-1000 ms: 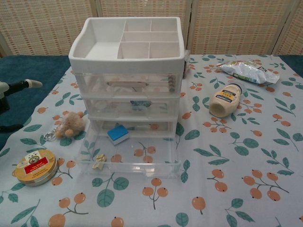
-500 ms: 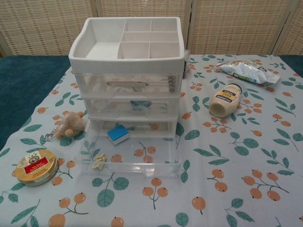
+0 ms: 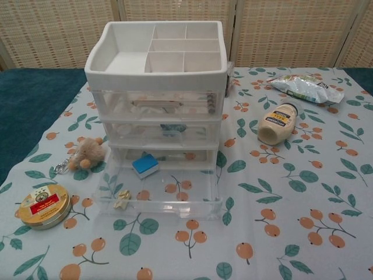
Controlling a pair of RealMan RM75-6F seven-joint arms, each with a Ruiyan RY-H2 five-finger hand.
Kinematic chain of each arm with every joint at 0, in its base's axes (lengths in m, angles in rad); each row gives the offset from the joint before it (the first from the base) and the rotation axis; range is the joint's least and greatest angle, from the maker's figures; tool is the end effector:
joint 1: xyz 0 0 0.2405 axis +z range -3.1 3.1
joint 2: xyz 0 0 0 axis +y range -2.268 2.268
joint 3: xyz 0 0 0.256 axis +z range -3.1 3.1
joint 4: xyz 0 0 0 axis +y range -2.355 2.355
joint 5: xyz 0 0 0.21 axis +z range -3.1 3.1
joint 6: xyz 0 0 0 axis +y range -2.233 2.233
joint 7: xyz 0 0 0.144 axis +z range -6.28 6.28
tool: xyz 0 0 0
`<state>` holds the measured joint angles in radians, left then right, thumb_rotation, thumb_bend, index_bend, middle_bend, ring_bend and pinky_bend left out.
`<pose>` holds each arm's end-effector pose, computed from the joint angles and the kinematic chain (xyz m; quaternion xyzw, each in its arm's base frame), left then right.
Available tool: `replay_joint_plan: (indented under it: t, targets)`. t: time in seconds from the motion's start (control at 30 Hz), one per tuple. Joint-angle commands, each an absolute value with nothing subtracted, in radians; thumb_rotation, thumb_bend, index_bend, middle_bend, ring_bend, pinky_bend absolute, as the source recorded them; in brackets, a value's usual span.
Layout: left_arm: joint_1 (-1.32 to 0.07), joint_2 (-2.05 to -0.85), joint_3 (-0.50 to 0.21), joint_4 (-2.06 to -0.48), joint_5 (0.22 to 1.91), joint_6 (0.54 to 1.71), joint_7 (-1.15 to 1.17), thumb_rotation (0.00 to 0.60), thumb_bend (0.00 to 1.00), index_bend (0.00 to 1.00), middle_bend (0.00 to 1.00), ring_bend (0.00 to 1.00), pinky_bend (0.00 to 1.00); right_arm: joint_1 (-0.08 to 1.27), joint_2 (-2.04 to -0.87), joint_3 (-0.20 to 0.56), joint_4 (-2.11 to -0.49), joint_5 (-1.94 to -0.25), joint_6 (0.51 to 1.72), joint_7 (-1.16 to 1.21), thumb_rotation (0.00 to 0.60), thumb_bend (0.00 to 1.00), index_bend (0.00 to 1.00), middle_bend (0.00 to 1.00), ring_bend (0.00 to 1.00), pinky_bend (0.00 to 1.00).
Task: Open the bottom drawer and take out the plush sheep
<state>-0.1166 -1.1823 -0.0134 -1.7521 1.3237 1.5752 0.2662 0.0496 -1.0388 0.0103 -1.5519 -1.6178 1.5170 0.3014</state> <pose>-0.2950 0.1780 0.1416 -0.5587 -0.3930 -0.3459 0.6432 -0.3204 -0.1620 0.1826 0.5900 -0.4273 0.4379 0.5268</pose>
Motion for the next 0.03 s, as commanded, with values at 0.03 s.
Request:
replay_joint_plan:
  t: [0.03]
  targets:
    - [-0.095, -1.179, -0.001, -1.769, 1.362, 1.601, 0.257, 0.6, 0.16, 0.2, 0.52, 0.48, 0.62, 0.055, -1.044, 0.009, -1.547, -1.62, 1.51, 0.307, 0.6, 0.37, 0.12, 0.25, 0.18, 0.25]
